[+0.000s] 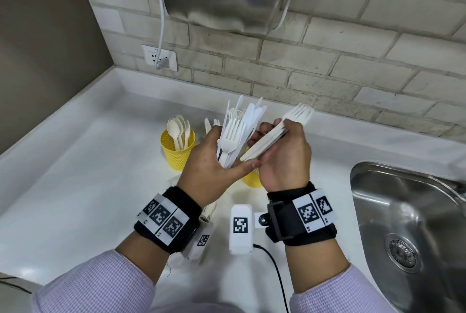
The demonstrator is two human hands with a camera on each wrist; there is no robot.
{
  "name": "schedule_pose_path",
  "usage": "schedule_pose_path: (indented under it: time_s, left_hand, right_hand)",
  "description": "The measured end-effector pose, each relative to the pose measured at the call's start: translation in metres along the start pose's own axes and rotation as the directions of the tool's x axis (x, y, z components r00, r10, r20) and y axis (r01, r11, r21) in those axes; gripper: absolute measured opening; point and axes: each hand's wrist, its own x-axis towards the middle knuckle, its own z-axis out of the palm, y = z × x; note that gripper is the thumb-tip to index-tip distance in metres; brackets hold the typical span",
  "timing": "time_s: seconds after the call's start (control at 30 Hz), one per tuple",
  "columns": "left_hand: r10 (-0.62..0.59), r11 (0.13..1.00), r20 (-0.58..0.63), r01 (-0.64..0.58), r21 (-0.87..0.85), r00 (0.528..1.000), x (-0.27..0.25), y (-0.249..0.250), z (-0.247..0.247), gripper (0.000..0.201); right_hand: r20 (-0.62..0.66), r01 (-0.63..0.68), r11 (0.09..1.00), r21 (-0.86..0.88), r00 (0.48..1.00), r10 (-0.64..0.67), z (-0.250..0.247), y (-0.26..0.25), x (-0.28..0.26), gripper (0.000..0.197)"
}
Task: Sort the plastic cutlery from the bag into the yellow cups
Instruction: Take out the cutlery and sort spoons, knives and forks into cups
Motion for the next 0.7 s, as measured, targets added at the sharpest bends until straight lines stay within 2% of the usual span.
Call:
schedule_pose_path:
  time_s: [0.1, 0.17, 0.23, 0.3, 0.4, 0.43, 0.5, 0.63, 0.7]
  left_hand:
    - [-0.021, 1.0, -0.006, 0.021, 0.0, 1.0, 0.001, -0.003, -0.001, 0.051]
    - [-0.021, 0.999, -0.025, 0.022, 0.031, 0.999, 0.002, -0.005, 0.0, 0.042]
    - [-0.02, 0.998, -0.064, 0.024, 0.064, 0.998, 0.004, -0.008, 0.0, 0.035]
    - [-0.016, 0.993, -0.117, 0.03, 0.113, 0.993, 0.005, -0.011, 0.0, 0.032]
    - [-0.022, 0.975, -0.204, 0.066, 0.211, 0.979, 0.008, -0.013, 0.0, 0.033]
    - [-0.025, 0.968, -0.233, 0.082, 0.236, 0.972, 0.008, -0.013, 0.0, 0.033]
    - [-0.026, 0.958, -0.275, 0.102, 0.268, 0.961, 0.009, -0.011, -0.001, 0.034]
    - [-0.067, 0.931, -0.26, 0.154, 0.331, 0.963, 0.005, -0.004, -0.005, 0.036]
    - [-0.073, 0.921, -0.263, 0.166, 0.352, 0.962, 0.004, -0.003, -0.007, 0.037]
  right_hand:
    - [-0.019, 0.096, 0.993, 0.063, 0.995, -0.095, 0.002, -0.014, -0.001, 0.021]
    - [-0.032, 0.183, 0.983, 0.014, 0.983, -0.183, 0.003, -0.022, -0.005, 0.019]
    - [-0.026, 0.286, 0.952, -0.108, 0.957, -0.29, 0.005, -0.027, -0.011, 0.015]
    - [0.023, 0.399, 0.879, -0.262, 0.913, -0.408, 0.004, -0.025, -0.018, 0.012]
    - [0.196, 0.547, 0.699, -0.46, 0.831, -0.521, 0.005, -0.014, -0.033, 0.018]
    - [0.235, 0.562, 0.658, -0.502, 0.82, -0.521, 0.005, -0.008, -0.036, 0.02]
    - [0.298, 0.547, 0.62, -0.562, 0.834, -0.465, 0.004, 0.006, -0.04, 0.02]
    - [0.363, 0.526, 0.485, -0.699, 0.845, -0.393, 0.003, 0.025, -0.041, 0.029]
    - [0.371, 0.521, 0.471, -0.712, 0.848, -0.377, 0.005, 0.028, -0.041, 0.031]
